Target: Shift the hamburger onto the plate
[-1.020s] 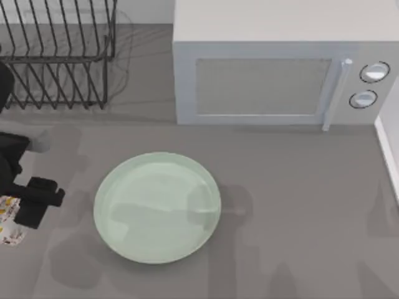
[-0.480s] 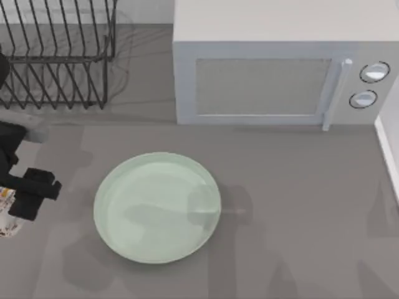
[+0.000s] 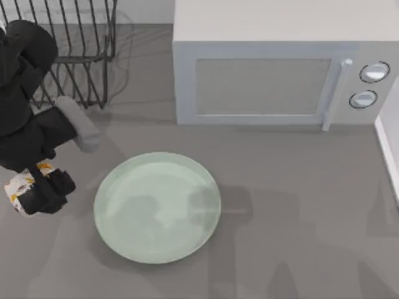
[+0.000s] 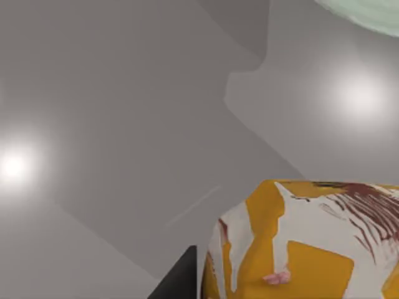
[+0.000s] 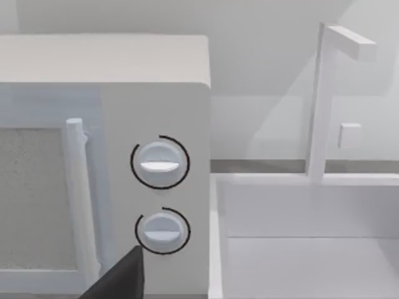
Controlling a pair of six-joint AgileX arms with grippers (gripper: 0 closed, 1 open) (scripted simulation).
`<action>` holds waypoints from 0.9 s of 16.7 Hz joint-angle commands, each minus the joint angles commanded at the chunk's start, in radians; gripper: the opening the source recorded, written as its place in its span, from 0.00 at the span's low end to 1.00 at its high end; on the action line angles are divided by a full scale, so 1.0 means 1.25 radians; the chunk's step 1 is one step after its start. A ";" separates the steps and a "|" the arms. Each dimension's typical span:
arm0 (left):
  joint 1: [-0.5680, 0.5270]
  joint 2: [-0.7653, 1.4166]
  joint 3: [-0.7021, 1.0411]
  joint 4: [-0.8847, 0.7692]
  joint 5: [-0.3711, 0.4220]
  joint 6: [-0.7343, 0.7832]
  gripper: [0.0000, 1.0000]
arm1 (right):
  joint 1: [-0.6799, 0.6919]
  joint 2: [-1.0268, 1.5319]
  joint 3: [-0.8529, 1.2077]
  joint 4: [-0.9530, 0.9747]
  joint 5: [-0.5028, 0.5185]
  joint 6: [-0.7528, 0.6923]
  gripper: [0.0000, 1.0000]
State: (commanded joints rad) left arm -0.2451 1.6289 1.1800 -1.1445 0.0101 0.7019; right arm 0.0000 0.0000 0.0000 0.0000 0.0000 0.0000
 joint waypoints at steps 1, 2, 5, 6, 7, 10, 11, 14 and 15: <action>-0.016 0.021 0.017 -0.006 0.001 0.091 0.00 | 0.000 0.000 0.000 0.000 0.000 0.000 1.00; -0.033 0.043 0.034 -0.011 0.002 0.187 0.00 | 0.000 0.000 0.000 0.000 0.000 0.000 1.00; -0.089 0.109 0.083 -0.027 0.007 0.494 0.00 | 0.000 0.000 0.000 0.000 0.000 0.000 1.00; -0.108 0.130 0.099 -0.031 0.009 0.597 0.00 | 0.000 0.000 0.000 0.000 0.000 0.000 1.00; -0.127 0.151 0.115 -0.035 0.011 0.699 0.00 | 0.000 0.000 0.000 0.000 0.000 0.000 1.00; -0.181 0.204 0.160 -0.042 0.015 0.982 0.00 | 0.000 0.000 0.000 0.000 0.000 0.000 1.00; -0.198 0.218 0.174 -0.041 0.017 1.067 0.00 | 0.000 0.000 0.000 0.000 0.000 0.000 1.00; -0.241 0.243 0.210 -0.030 0.018 1.282 0.00 | 0.000 0.000 0.000 0.000 0.000 0.000 1.00; -0.253 0.247 0.220 -0.025 0.018 1.338 0.00 | 0.000 0.000 0.000 0.000 0.000 0.000 1.00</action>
State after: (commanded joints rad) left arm -0.5610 1.9371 1.4550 -1.1757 0.0325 2.3742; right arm 0.0000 0.0000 0.0000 0.0000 0.0000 0.0000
